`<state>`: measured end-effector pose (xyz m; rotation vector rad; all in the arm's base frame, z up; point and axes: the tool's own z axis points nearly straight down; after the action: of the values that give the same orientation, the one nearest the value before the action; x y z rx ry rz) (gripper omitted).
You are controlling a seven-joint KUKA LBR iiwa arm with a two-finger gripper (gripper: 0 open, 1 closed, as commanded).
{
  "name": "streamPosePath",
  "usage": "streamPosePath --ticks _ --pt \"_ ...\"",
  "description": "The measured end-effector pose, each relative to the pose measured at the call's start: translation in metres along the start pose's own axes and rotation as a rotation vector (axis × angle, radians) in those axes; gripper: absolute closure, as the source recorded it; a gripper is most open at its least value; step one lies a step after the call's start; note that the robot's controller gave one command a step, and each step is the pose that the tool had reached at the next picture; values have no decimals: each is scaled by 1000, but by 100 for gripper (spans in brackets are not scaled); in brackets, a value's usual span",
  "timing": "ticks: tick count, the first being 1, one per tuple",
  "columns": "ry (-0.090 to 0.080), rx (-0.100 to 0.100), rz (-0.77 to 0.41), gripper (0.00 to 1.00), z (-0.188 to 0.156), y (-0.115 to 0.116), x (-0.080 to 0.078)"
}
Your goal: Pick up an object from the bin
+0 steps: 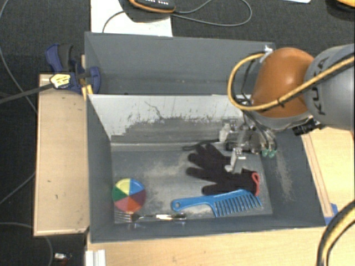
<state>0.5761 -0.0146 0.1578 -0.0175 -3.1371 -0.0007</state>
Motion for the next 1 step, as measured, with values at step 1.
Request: streamPosePath --ticks 1 --pt "-7 0 0 0 -4 0 -2"
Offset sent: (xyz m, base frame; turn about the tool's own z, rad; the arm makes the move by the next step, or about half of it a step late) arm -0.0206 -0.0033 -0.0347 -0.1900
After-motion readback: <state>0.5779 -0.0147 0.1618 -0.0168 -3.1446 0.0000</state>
